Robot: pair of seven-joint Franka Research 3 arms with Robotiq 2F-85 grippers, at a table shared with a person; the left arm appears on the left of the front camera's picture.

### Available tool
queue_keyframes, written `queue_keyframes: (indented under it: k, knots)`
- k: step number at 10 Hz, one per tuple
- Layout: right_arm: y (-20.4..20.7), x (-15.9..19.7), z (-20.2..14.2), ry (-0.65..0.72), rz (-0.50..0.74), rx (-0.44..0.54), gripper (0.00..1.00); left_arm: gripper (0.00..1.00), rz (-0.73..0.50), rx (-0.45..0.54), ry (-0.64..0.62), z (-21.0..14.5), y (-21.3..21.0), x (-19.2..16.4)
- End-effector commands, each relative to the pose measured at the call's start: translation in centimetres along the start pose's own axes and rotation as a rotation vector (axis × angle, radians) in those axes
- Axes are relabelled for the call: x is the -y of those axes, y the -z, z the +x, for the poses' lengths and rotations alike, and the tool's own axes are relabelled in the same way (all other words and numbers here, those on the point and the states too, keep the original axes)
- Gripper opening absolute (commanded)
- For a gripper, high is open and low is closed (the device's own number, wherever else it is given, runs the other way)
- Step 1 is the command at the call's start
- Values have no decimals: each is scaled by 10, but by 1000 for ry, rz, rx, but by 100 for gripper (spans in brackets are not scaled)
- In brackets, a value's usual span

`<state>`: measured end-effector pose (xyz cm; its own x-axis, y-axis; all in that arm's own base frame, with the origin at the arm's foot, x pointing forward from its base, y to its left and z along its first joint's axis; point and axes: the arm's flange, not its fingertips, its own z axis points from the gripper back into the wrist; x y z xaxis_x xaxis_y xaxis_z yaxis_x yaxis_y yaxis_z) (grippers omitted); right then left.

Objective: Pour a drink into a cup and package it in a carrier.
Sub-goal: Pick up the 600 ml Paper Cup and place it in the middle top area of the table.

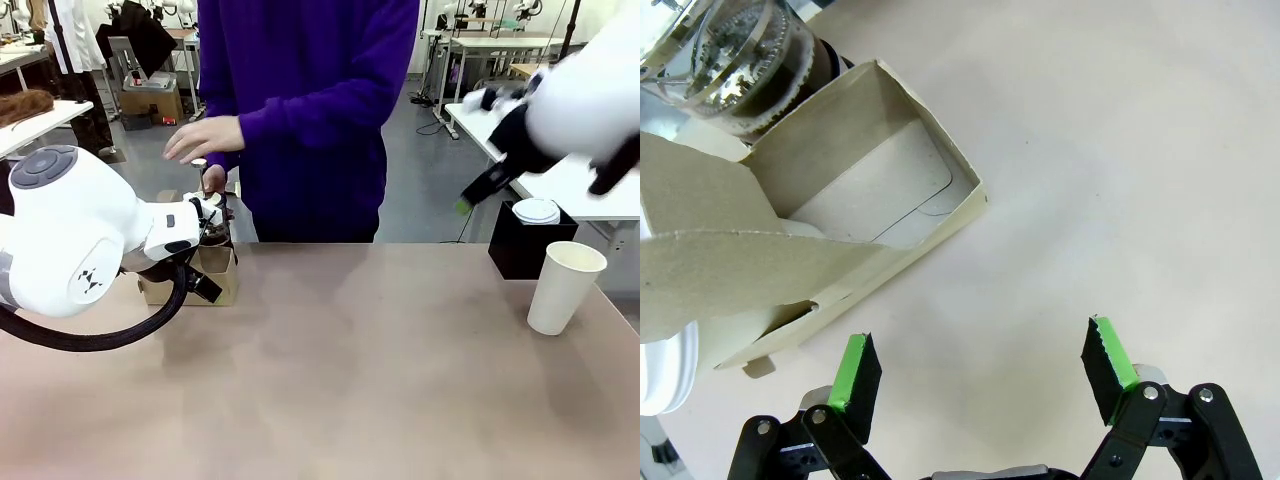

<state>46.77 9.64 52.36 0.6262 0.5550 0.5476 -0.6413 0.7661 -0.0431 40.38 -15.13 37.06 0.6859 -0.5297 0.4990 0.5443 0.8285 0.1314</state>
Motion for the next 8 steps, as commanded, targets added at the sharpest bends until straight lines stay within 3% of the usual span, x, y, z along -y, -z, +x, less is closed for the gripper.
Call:
queue_keyframes:
  k: [1, 4, 6, 8]
  knots:
    - [-45, 64, -16, -59, 203, 84, 100, 100, 0, 0, 0, 0, 0, 0]
    - [-102, 132, -96, -242, 314, 330, 100, 100, 0, 0, 0, 0, 0, 0]
    - [-101, 168, -169, -218, 383, 547, 100, 100, 0, 0, 0, 0, 0, 0]
    - [-79, 188, -225, -214, 389, 651, 100, 100, 0, 0, 0, 0, 0, 0]
